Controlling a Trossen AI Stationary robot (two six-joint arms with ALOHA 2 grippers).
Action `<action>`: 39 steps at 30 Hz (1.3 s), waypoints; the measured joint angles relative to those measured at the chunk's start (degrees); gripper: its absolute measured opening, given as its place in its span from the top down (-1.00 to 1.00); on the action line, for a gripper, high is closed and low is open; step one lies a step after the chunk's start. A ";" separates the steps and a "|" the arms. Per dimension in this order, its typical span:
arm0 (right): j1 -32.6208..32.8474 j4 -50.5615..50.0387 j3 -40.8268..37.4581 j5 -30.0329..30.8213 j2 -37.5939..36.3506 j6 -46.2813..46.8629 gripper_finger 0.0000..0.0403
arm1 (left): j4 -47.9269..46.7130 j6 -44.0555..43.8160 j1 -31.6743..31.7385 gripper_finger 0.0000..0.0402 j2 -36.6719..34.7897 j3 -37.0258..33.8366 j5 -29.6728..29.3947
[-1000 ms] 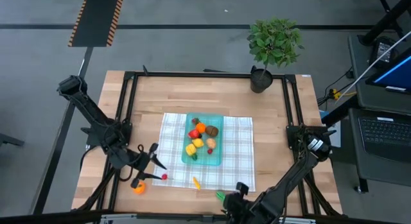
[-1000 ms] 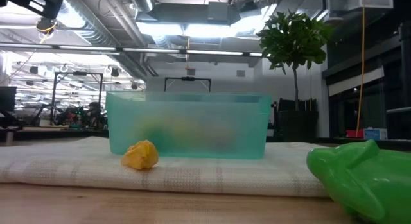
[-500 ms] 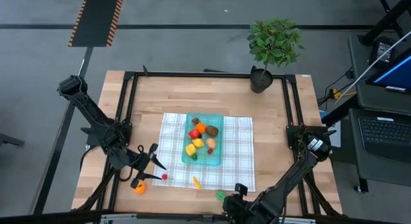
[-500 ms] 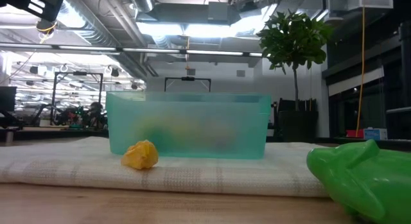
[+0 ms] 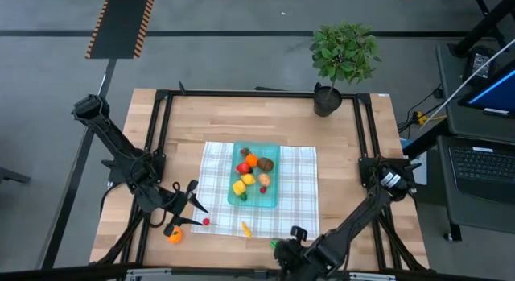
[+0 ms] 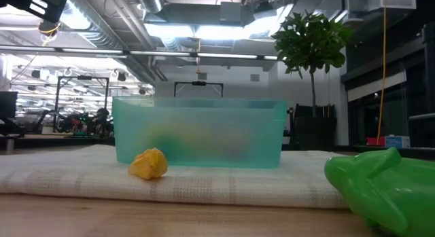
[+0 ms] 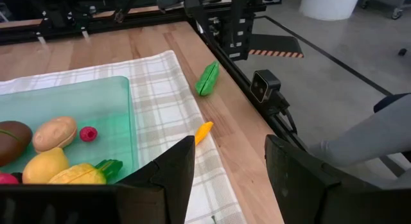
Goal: Pick and placing Produce into tupperware
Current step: Put the green pea into the blue bin
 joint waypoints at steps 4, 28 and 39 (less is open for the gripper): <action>-0.82 0.04 -0.01 -0.04 0.02 1.12 0.17 | -0.01 0.01 0.00 0.11 0.00 0.00 0.00; -1.87 -0.53 -0.08 -3.02 8.29 5.86 0.17 | -0.56 0.04 0.02 0.11 0.02 0.02 -0.02; -2.31 -0.04 1.02 -4.95 9.71 5.75 0.18 | -1.24 0.04 0.02 0.11 0.02 0.02 -0.02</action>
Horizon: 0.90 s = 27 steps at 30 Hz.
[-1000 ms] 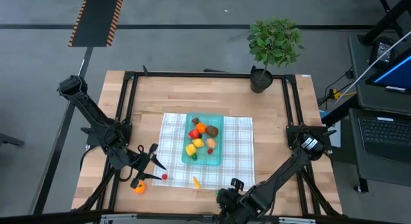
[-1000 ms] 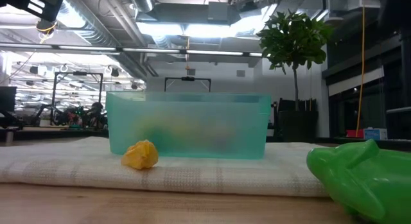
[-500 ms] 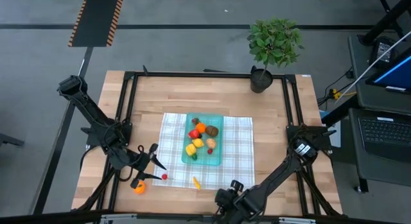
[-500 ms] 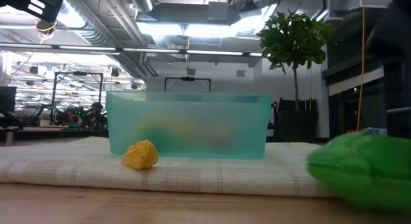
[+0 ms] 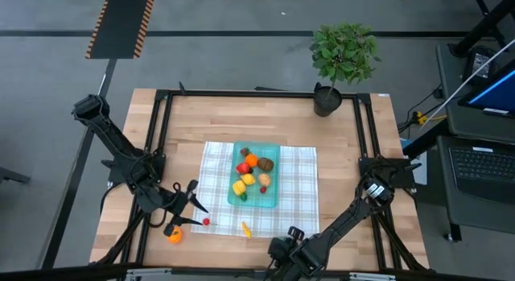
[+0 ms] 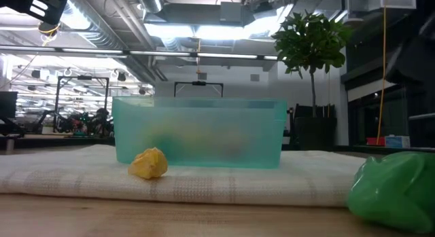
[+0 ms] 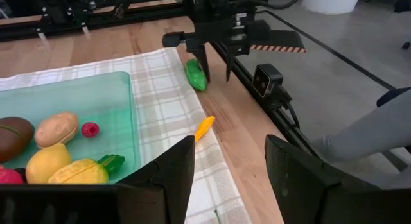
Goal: Pick and placing Produce into tupperware
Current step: Put the green pea into the blue bin
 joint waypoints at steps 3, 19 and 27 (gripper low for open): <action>-0.24 0.12 2.20 -2.12 -0.20 -0.68 0.18 | -0.16 0.00 -0.01 0.11 0.00 0.00 -0.01; -1.00 -2.79 5.83 -3.18 -0.33 -3.00 0.04 | -0.12 0.00 0.00 0.11 0.00 0.00 -0.02; -2.18 -3.05 5.80 -10.85 -0.33 -8.47 -0.25 | -0.10 0.01 0.00 0.11 0.00 0.00 -0.03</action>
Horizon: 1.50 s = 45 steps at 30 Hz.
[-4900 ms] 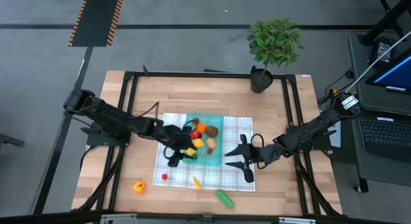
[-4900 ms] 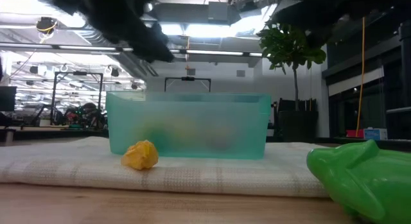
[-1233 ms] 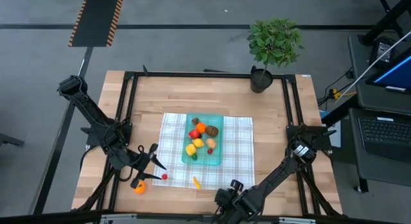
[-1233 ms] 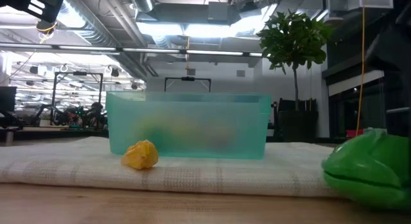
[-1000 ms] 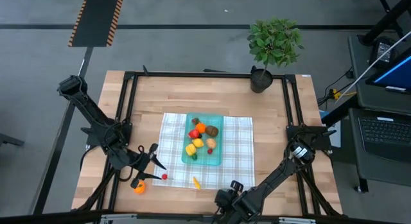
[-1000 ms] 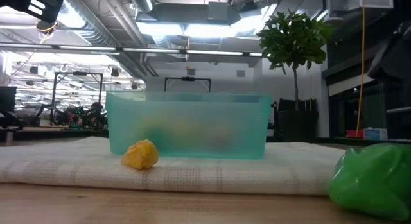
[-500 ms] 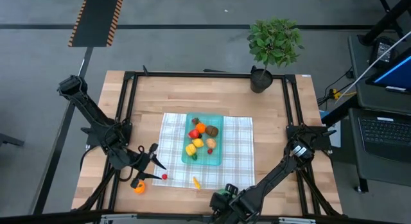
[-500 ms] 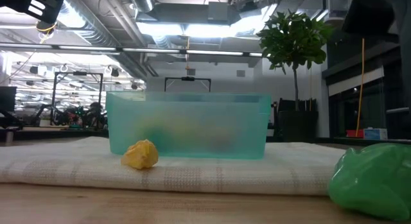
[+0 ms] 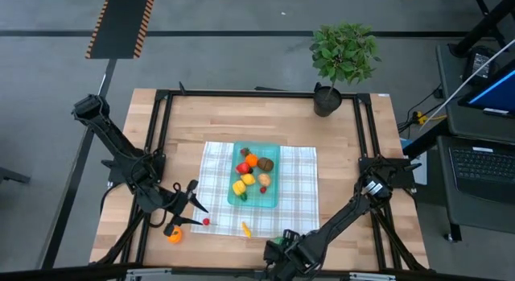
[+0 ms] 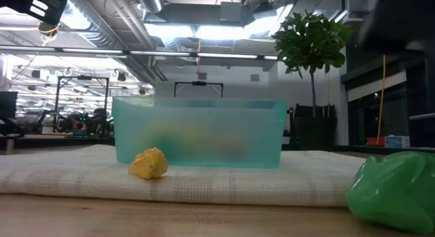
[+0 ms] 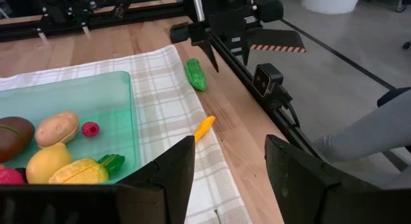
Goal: Pick and placing Produce into tupperware
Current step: Put the green pea into the blue bin
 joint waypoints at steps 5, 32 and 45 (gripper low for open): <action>-0.03 0.25 0.00 -0.12 -0.02 -2.73 -0.26 | 0.02 -0.06 0.00 0.11 0.00 0.00 0.00; -0.90 1.27 0.00 -0.03 -0.09 -3.06 -0.24 | 0.02 -0.06 0.00 0.11 0.00 0.00 0.00; 1.06 -8.03 0.00 9.00 -0.09 0.09 -0.24 | 0.00 -0.03 0.00 0.11 0.00 0.00 -0.01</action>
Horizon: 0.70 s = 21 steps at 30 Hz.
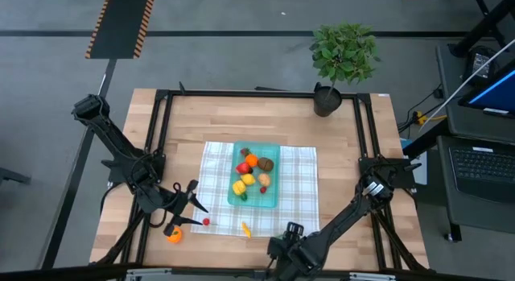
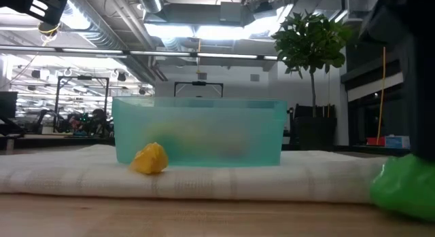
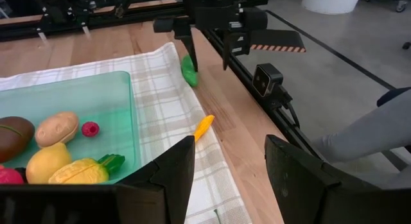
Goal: Pick and placing Produce into tupperware
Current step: Put the green pea into the blue bin
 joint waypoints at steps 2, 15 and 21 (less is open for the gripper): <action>0.42 -0.06 0.84 0.06 0.00 -0.25 -0.24 | -0.07 0.00 0.00 0.11 0.00 0.00 0.01; 2.52 -10.08 4.74 5.56 -0.11 3.42 -0.24 | -0.83 0.02 0.00 0.11 0.00 0.00 0.00; 2.52 -9.74 1.43 5.55 -0.07 2.30 -0.24 | -0.85 0.00 0.00 0.11 0.00 0.00 0.00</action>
